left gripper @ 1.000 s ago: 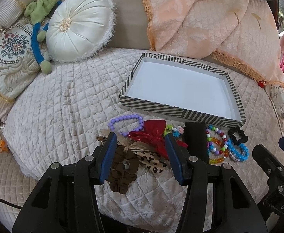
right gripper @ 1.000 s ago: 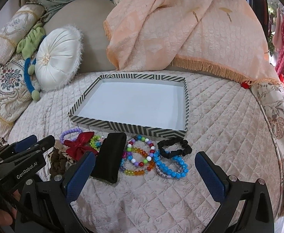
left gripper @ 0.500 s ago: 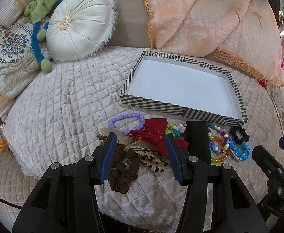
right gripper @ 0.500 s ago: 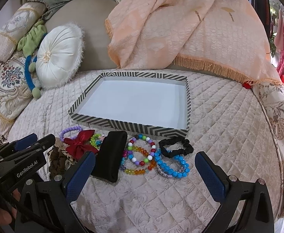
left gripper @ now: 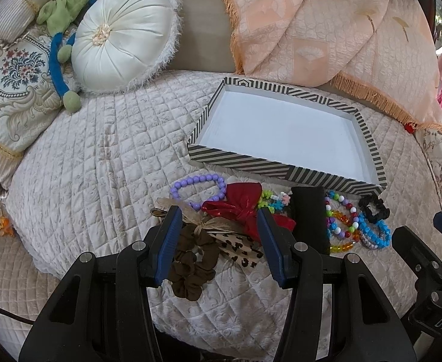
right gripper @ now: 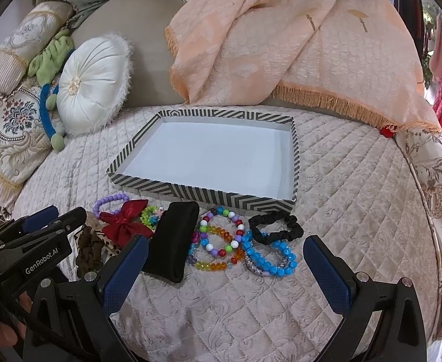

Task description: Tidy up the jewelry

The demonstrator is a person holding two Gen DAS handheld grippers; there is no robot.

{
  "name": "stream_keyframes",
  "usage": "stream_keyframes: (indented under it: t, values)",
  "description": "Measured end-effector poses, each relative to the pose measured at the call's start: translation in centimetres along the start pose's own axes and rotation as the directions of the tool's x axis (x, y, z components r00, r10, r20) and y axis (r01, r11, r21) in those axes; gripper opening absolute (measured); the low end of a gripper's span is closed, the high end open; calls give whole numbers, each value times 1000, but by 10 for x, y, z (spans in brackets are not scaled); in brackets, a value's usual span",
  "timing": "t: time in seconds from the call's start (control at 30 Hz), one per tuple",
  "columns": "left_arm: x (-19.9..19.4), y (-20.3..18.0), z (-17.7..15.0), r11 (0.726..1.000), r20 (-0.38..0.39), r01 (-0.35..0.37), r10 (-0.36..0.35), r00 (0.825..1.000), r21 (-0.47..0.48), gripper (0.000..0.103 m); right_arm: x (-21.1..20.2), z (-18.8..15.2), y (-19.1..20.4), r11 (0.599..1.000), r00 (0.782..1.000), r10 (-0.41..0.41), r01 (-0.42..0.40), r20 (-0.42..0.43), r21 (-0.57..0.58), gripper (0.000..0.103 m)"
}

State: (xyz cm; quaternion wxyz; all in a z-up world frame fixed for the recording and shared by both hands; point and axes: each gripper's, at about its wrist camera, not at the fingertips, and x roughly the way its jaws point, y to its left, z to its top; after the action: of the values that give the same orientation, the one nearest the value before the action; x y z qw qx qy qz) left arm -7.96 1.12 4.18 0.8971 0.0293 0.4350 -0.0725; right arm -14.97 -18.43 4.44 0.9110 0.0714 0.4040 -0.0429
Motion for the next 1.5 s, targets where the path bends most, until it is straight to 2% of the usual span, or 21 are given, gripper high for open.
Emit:
stream_keyframes:
  t: [0.5,0.87,1.0,1.1,1.3,1.5]
  values:
    - [11,10,3,999,-52,18,-20,998,-28,51,6,-2,-8,1000,1000,13,-13,-18,-1,103]
    - [23,68,27,977,-122,55,-82,989,-207,51,20,-16,-42,999,998,13,-11,-67,35,102]
    - [31,81,30,962,-156,90,-133,979,-260,52,26,-18,-52,999,996,32,-28,-82,45,94]
    - [38,84,27,954,-188,104,-161,969,-281,52,30,-20,-55,996,992,78,-73,-98,57,86]
    - [51,82,17,956,-262,107,-180,948,-272,53,37,-23,-43,993,986,115,-114,-120,16,82]
    - [59,70,2,991,-314,68,-102,944,-118,53,42,-22,-44,993,986,117,-117,-121,9,79]
